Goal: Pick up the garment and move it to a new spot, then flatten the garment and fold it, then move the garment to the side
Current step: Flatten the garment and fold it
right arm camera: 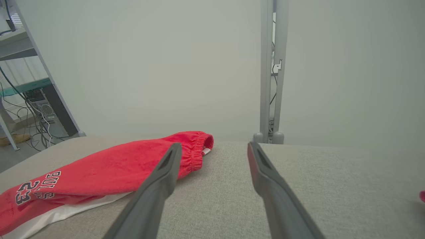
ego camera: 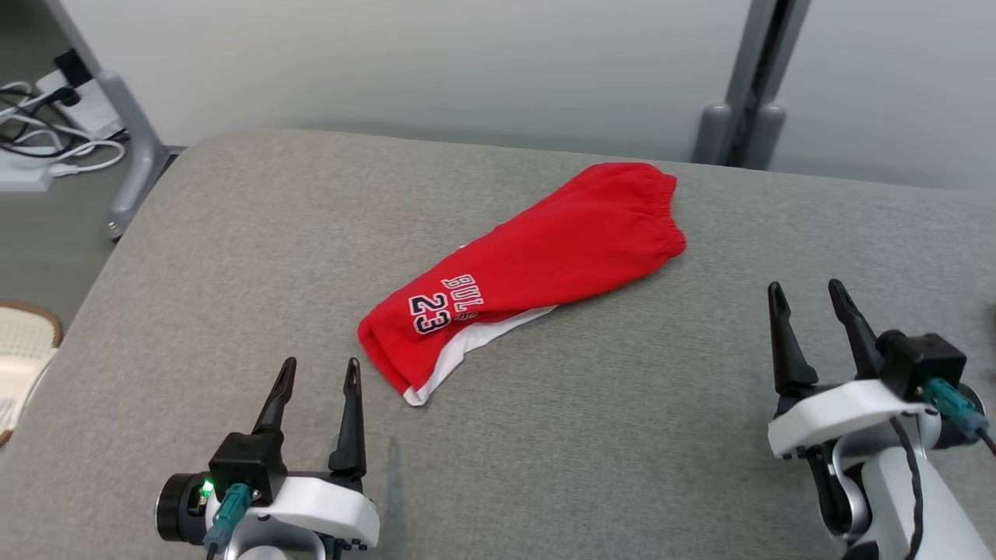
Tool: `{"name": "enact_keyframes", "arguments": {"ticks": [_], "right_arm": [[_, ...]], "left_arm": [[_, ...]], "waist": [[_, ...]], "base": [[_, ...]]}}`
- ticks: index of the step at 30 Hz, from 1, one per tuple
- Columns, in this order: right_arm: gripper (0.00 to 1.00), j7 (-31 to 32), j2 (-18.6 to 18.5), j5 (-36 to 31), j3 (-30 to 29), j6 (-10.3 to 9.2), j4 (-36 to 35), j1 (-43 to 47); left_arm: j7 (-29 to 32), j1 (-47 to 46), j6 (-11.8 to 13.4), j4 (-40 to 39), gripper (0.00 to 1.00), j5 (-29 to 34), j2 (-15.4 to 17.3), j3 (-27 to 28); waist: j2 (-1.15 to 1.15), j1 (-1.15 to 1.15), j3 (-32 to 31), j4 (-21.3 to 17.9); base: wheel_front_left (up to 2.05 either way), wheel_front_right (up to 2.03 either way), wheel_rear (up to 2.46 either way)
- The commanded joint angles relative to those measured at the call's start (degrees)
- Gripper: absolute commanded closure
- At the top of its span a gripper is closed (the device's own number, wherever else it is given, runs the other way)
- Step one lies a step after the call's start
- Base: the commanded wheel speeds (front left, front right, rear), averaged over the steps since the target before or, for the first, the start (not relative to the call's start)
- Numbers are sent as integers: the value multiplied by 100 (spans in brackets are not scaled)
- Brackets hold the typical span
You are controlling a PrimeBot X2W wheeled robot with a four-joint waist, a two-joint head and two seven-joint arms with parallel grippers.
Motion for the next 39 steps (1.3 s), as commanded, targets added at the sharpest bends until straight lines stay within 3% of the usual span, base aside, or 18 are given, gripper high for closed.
{"name": "enact_keyframes", "arguments": {"ticks": [1,5,15,21,26,27,28,39], "right_arm": [[0,-25,-87,34,25,1,178,-215],[0,-25,-304,56,17,1,689,-753],[0,279,-651,415,-25,1,2253,-2064],[0,606,-802,837,-6,1,3214,-2616],[0,703,-823,1144,144,1,3531,-2799],[56,737,-794,1227,213,1,3544,-2821],[100,737,-783,1310,264,1,3533,-2840],[100,572,-876,2096,1169,1,3055,-2650]], "left_arm": [[-22,-95,-68,27,0,51,-22,-13],[-22,-227,-231,157,0,107,-70,-129],[-23,-504,-336,289,0,21,-127,-307],[-23,-601,-230,247,0,-232,-134,-571],[-23,-612,-157,222,0,-306,-135,-649],[-23,-619,-139,222,0,-315,-133,-647],[-23,-625,-137,224,0,-322,-134,-645],[-23,-619,-102,256,0,-279,-132,-608]], "waist": [[0,0,127,212],[0,0,328,531],[0,0,871,1225],[0,0,1068,1532],[0,0,1110,1587],[0,0,1116,1582],[0,0,1119,1571],[0,0,910,1103]], "base": [[0,0,0],[0,0,0],[0,0,0],[0,0,0],[0,0,0],[0,0,0],[0,0,0],[0,0,0]]}}
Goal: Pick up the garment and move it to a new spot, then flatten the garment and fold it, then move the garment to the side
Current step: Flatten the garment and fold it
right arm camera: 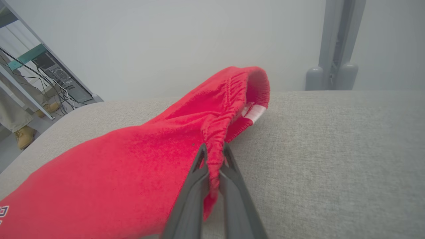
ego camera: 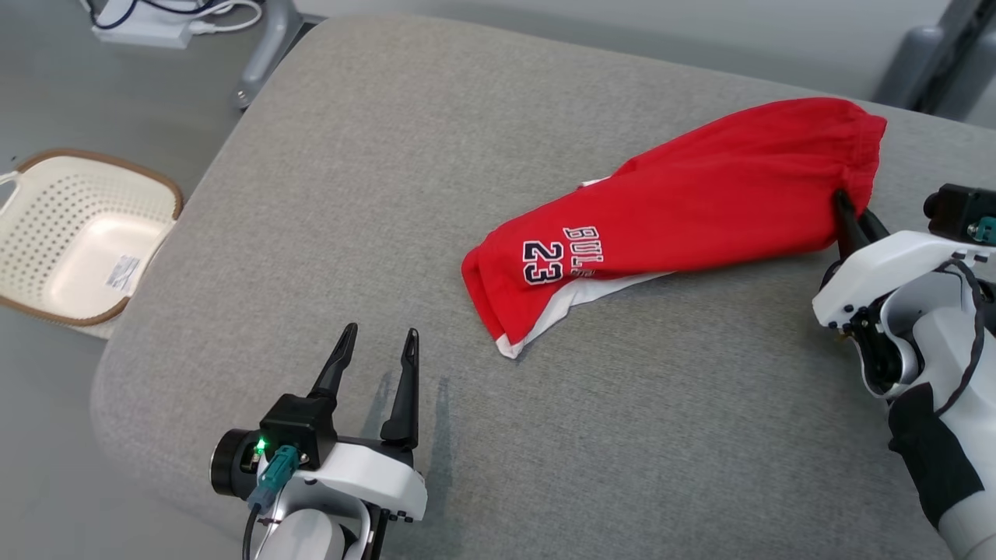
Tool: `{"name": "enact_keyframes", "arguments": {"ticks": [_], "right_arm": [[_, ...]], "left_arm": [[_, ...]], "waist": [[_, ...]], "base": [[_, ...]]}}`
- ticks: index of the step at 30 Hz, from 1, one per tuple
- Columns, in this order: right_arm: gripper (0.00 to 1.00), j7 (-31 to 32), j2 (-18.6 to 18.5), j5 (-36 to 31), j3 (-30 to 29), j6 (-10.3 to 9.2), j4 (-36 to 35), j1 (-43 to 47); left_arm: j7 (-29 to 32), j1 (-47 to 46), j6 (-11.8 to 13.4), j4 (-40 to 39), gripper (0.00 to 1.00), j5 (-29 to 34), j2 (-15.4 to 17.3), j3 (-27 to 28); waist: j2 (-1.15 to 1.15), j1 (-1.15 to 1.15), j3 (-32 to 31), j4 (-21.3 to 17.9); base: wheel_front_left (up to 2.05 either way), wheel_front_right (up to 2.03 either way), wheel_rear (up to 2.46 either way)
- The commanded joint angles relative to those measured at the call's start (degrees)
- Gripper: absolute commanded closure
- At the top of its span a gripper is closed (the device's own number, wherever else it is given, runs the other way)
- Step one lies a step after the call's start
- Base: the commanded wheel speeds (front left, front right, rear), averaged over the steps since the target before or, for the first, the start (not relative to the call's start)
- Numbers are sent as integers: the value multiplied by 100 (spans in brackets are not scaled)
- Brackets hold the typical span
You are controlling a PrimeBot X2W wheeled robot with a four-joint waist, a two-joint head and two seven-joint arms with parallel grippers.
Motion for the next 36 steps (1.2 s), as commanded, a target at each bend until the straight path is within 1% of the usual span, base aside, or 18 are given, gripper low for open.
{"name": "enact_keyframes", "arguments": {"ticks": [1,5,7,9,10,12,15,18,23,26,29,33,36], "right_arm": [[100,-36,-84,165,148,1,-127,146],[100,49,-179,427,458,1,-384,392],[100,99,-309,413,567,0,-416,497],[100,197,-283,541,626,1,-558,610],[100,197,-283,541,626,1,-558,610],[100,363,-324,657,678,2,-738,757],[100,675,-491,778,722,0,-1040,1012],[100,1065,-596,862,691,1,-1451,1307],[100,1849,-873,957,434,1,-2378,1961],[100,2425,-964,969,179,1,-3110,2444],[100,3002,-1037,821,-140,1,-3875,2942],[100,3596,-781,593,-688,2,-4770,3343],[100,3910,-456,401,-1008,1,-5160,3370]], "left_arm": [[-23,-19,13,4,0,52,19,40],[-23,75,4,25,0,89,20,94],[-23,128,-6,45,0,99,22,118],[-23,155,1,37,0,109,19,142],[-23,155,1,37,0,109,19,142],[-23,246,6,45,0,127,24,173],[-23,306,23,48,0,145,20,214],[-23,408,47,39,0,149,22,261],[-23,577,57,18,0,178,20,348],[-23,666,31,4,0,194,21,392],[-23,712,10,-5,0,201,20,416],[-23,732,-14,-23,0,204,20,424],[-23,725,-31,-28,0,225,20,382]], "waist": [[0,0,-153,-207],[0,0,-375,-487],[0,0,-504,-633],[0,0,-618,-764],[0,0,-618,-764],[0,0,-735,-878],[0,0,-888,-1009],[0,0,-1009,-1115],[0,0,-1182,-1237],[0,0,-1244,-1264],[0,0,-1304,-1270],[0,0,-1340,-1277],[0,0,-1312,-1252]], "base": [[0,0,0],[0,0,0],[0,0,0],[0,0,0],[0,0,0],[0,0,0],[0,0,0],[0,0,0],[0,0,0],[0,0,0],[0,0,0],[0,0,0],[0,0,0]]}}
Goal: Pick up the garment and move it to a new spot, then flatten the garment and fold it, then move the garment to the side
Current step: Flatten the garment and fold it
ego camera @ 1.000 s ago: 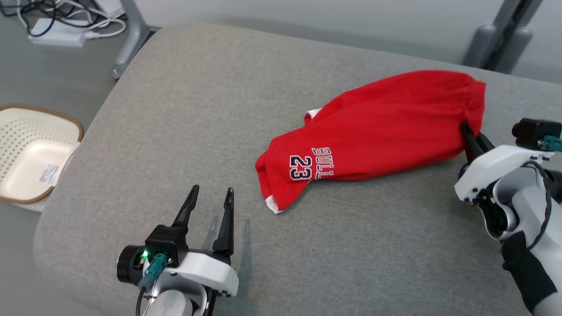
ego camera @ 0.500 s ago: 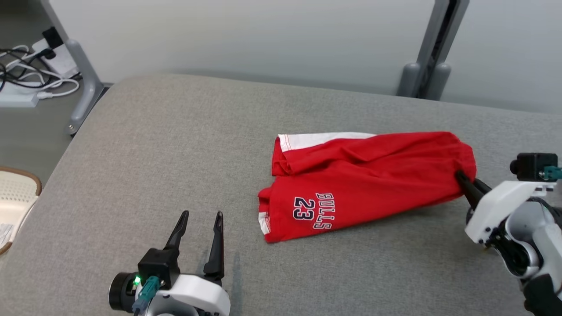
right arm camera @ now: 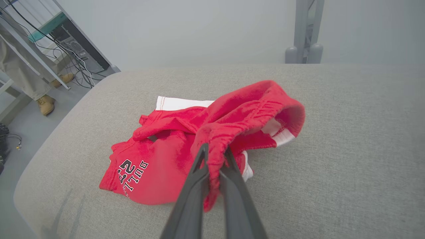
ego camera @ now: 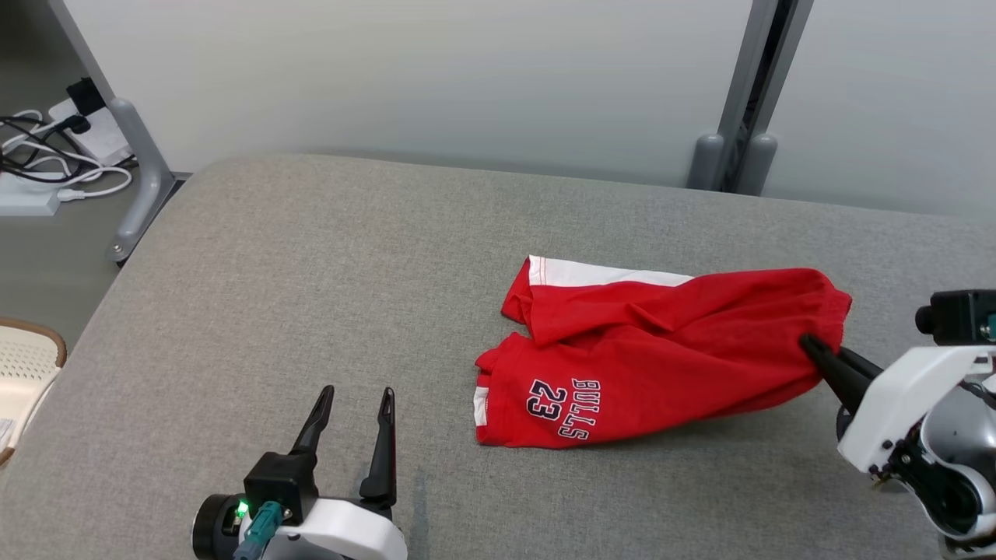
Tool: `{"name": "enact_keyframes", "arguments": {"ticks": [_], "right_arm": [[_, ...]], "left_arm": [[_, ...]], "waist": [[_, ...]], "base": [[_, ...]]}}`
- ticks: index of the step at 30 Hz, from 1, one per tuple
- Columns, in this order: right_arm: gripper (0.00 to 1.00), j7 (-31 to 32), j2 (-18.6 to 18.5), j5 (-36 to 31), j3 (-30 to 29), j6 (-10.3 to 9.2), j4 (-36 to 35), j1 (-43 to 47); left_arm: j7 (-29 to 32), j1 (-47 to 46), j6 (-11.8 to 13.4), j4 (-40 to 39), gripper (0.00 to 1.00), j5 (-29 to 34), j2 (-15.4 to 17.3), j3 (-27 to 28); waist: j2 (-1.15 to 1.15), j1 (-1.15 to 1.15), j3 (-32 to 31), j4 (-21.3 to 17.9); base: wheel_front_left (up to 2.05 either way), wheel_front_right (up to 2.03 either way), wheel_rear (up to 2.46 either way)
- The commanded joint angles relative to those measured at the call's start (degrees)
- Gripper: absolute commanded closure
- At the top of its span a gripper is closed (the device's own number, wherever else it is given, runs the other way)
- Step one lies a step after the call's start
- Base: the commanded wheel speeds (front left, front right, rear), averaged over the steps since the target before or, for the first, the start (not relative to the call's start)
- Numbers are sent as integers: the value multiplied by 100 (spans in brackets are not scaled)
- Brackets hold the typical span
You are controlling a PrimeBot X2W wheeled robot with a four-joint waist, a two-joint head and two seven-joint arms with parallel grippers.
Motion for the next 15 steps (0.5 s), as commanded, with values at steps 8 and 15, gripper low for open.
{"name": "enact_keyframes", "arguments": {"ticks": [8,15], "right_arm": [[100,243,864,-564,-780,1,335,-999],[100,-470,890,-1379,-1309,2,1894,-1868]], "left_arm": [[-23,-185,-115,59,0,103,25,-133],[-23,-299,-137,109,0,72,25,-290]], "waist": [[0,0,279,325],[0,0,486,742]], "base": [[0,0,0],[0,0,0]]}}
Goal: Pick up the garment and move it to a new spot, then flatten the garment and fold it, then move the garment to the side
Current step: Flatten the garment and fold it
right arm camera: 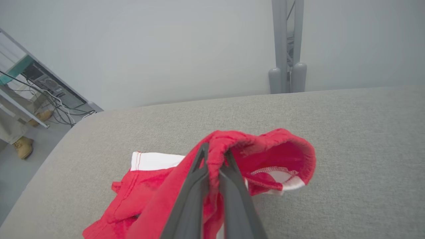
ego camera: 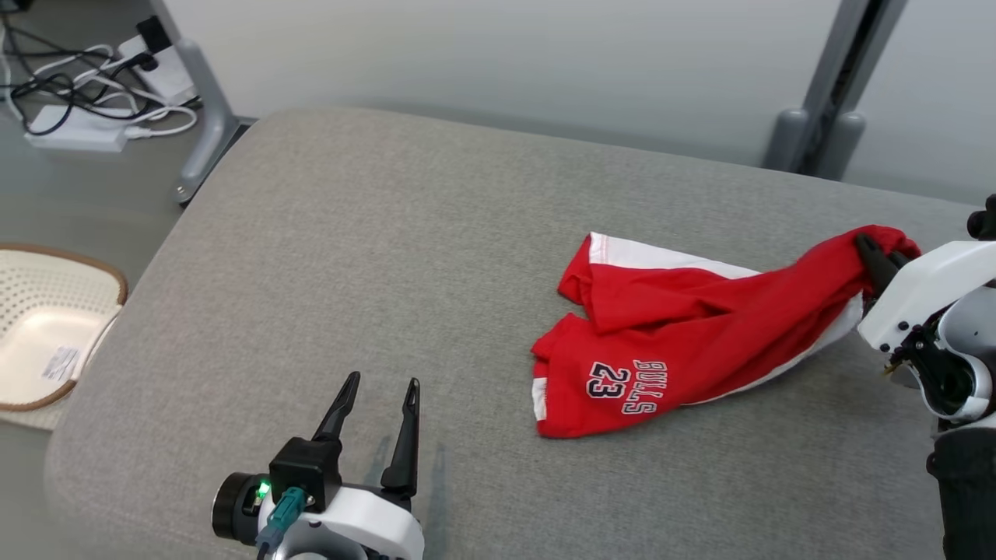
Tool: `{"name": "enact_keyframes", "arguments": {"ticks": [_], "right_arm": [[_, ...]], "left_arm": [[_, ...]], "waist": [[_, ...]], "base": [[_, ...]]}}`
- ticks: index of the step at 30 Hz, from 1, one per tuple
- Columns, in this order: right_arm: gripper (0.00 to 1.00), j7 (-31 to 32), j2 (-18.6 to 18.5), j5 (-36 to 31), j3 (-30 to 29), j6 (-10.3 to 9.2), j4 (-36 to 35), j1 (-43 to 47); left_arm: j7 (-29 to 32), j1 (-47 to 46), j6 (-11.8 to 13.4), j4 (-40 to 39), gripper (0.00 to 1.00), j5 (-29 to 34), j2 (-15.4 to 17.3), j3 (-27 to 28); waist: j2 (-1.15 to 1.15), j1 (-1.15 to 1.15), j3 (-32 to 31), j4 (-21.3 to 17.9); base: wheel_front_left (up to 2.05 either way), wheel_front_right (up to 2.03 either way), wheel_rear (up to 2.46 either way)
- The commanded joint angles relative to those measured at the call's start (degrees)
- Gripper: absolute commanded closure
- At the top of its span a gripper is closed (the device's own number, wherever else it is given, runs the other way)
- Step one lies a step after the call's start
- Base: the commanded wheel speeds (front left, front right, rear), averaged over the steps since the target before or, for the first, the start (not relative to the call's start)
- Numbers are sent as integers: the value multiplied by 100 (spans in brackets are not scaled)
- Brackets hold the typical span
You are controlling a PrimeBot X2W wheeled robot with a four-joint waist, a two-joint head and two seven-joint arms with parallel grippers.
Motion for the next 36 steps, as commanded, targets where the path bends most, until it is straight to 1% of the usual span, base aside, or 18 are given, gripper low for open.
{"name": "enact_keyframes", "arguments": {"ticks": [1,2,3,8,10,13,14,15,16,22,26,30,33,36], "right_arm": [[100,-251,-53,-161,-79,3,316,-191],[100,-398,-67,-248,-101,3,530,-283],[100,-398,-67,-248,-101,3,530,-283],[100,-1112,-194,-700,-377,2,1600,-750],[100,-1292,-260,-946,-444,2,2041,-904],[100,-1464,-404,-1360,-388,2,2610,-1083],[95,-1499,-427,-1484,-373,2,2771,-1133],[60,-1533,-445,-1591,-372,2,2926,-1174],[0,-1512,-459,-1648,-413,2,3090,-1222],[0,-1733,-368,-1970,-241,1,3600,-1467],[0,-1972,-248,-1894,-56,2,3695,-1575],[0,-2195,-211,-1685,189,1,3625,-1548],[0,-2364,-171,-1457,418,2,3459,-1421],[0,-2551,-215,-1209,573,1,3183,-1257]], "left_arm": [[-23,-69,-10,12,0,-31,25,-16],[-23,-73,-5,14,0,-38,22,-35],[-23,-73,-5,14,0,-38,22,-35],[-23,-157,3,-21,0,-96,23,-140],[-23,-196,24,-42,0,-132,24,-173],[-23,-232,55,-54,0,-186,21,-219],[-23,-260,76,-60,0,-200,22,-227],[-23,-286,82,-63,0,-212,24,-235],[-23,-303,100,-64,0,-229,22,-243],[-24,-345,117,-48,0,-235,23,-244],[-24,-359,122,-29,0,-189,26,-181],[-24,-308,102,-19,0,-146,24,-93],[-24,-254,91,-20,0,-119,27,-34],[-24,-211,84,-47,0,-87,25,26]], "waist": [[0,0,117,188],[0,0,145,236],[0,0,145,236],[0,0,329,455],[0,0,388,518],[0,0,468,557],[0,0,486,553],[0,0,500,544],[0,0,512,527],[0,0,483,294],[0,0,367,65],[0,0,212,-202],[0,0,92,-397],[0,0,-11,-572]], "base": [[0,0,0],[0,0,0],[0,0,0],[0,0,0],[0,0,0],[0,0,0],[0,0,0],[0,0,0],[0,0,0],[0,0,0],[0,0,0],[0,0,0],[0,0,0],[0,0,0]]}}
